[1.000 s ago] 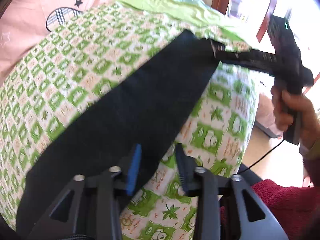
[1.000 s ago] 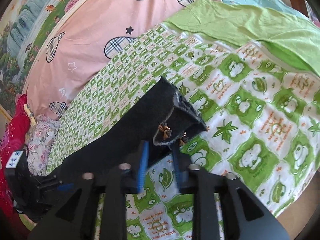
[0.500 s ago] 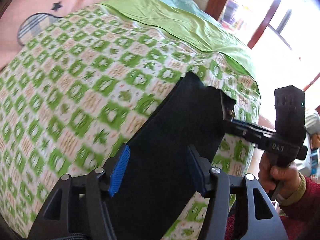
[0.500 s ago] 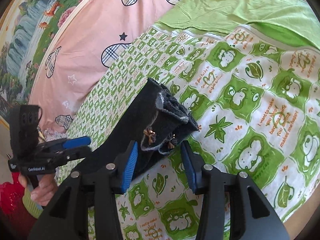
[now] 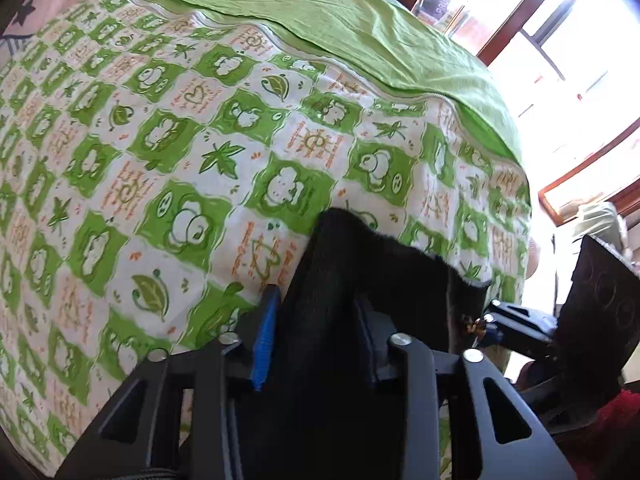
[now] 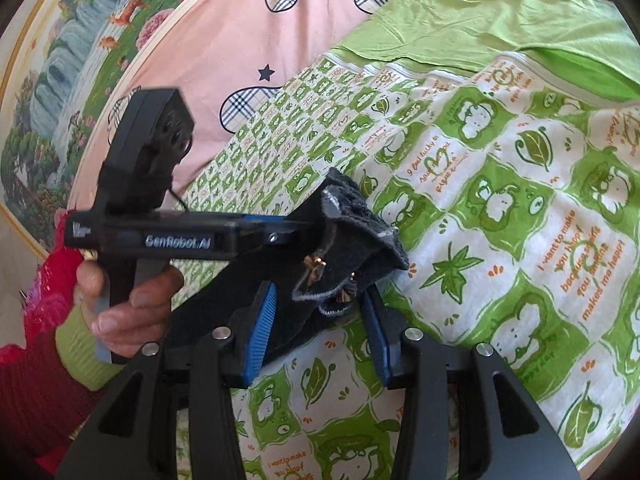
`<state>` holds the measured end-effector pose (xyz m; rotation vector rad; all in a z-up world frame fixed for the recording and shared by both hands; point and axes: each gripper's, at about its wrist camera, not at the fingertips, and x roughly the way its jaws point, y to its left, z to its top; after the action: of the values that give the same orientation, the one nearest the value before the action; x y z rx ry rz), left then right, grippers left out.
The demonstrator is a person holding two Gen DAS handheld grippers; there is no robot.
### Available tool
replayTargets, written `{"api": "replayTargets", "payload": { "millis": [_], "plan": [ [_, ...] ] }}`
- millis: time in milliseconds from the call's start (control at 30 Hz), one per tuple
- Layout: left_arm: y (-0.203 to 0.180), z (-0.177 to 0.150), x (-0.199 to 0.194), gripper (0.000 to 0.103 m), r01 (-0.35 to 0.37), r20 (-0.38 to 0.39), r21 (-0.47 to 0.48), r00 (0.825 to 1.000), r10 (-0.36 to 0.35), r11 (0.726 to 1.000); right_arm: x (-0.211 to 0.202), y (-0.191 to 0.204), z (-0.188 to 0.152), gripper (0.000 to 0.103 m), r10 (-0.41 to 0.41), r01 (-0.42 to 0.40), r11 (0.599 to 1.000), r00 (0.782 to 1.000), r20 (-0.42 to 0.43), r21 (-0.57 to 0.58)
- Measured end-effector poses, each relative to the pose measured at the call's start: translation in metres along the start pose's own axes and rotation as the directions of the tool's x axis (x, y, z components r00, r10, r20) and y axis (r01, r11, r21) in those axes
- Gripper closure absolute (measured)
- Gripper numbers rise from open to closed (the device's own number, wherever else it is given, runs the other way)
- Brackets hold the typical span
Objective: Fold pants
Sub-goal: 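Lift the hem with the right gripper and fold it toward the left gripper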
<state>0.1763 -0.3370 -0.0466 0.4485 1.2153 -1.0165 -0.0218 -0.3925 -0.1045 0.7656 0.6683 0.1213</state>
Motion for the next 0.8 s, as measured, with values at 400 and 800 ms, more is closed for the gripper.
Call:
{"api": "replayTargets", "payload": {
  "millis": [400,800],
  "plan": [
    [-0.009,-0.016,-0.053,0.093,0.024,0.153,0.0,0.988,-0.024,1.0,-0.012,0.003,0.011,0.091,0.197,-0.199,0.979,0.98,0.041,0.042],
    [0.004,-0.1,-0.167,0.093,0.02,0.367,-0.103,0.93,0.019,0.994,-0.005,0.098,0.012,0.091,0.505,-0.508,0.854,0.861,-0.056,-0.115]
  ]
}}
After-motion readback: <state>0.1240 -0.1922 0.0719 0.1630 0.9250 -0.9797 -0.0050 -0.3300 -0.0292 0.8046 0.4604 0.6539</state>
